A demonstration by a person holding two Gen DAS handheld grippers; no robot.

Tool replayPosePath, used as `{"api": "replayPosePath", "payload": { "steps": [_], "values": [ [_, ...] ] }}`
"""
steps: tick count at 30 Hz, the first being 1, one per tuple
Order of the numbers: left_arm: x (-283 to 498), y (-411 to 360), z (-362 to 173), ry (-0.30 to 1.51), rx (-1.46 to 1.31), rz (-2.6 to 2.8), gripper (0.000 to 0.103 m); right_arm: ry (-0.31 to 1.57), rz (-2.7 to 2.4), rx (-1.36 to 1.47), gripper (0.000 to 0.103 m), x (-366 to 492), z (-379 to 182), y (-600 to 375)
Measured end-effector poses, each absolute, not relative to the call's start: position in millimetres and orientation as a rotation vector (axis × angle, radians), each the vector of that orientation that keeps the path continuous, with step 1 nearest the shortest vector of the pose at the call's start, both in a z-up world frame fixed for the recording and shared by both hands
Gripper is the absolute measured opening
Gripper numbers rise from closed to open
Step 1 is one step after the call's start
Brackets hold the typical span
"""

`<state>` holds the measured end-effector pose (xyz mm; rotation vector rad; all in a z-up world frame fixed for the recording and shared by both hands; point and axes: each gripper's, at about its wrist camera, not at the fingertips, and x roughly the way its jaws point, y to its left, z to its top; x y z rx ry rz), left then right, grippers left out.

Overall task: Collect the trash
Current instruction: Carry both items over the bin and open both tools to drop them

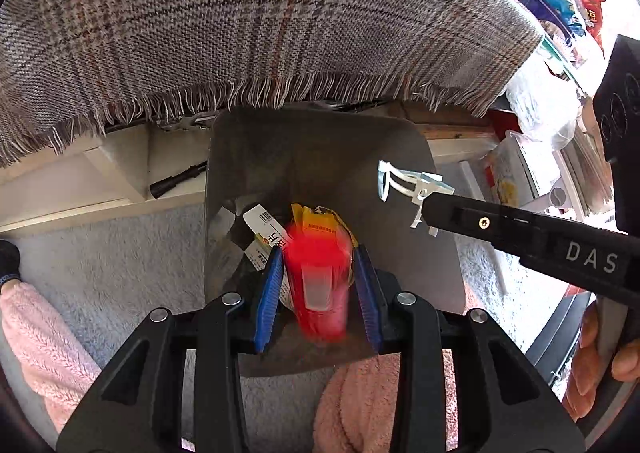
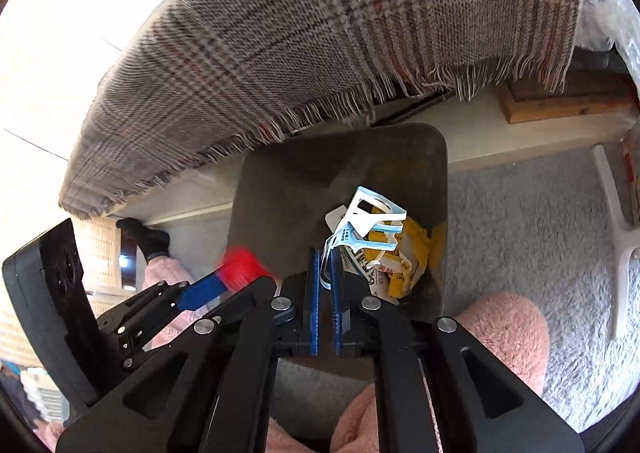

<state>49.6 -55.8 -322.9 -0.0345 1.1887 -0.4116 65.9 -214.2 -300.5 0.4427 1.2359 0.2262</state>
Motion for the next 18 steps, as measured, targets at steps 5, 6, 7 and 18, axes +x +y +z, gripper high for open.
{"api": "replayPosePath", "payload": {
  "steps": [5, 6, 7, 18],
  "values": [
    [54, -52, -324, 1.191, -0.027, -0.393, 0.05, 1.24, 0.191, 0.462, 0.062, 70, -303, -219],
    [53, -46, -323, 1.188, -0.027, -0.389, 0.052, 1.228, 0.176, 0.45, 0.062, 70, -301, -219],
    [52, -42, -321, 1.184, -0.025, -0.383, 0.056, 1.225, 0.166, 0.436, 0.062, 70, -298, -220],
    [51, -17, -278, 1.102, -0.034, -0.338, 0.095, 1.125, 0.049, 0.325, 0.098, 63, -249, -241]
  ]
}}
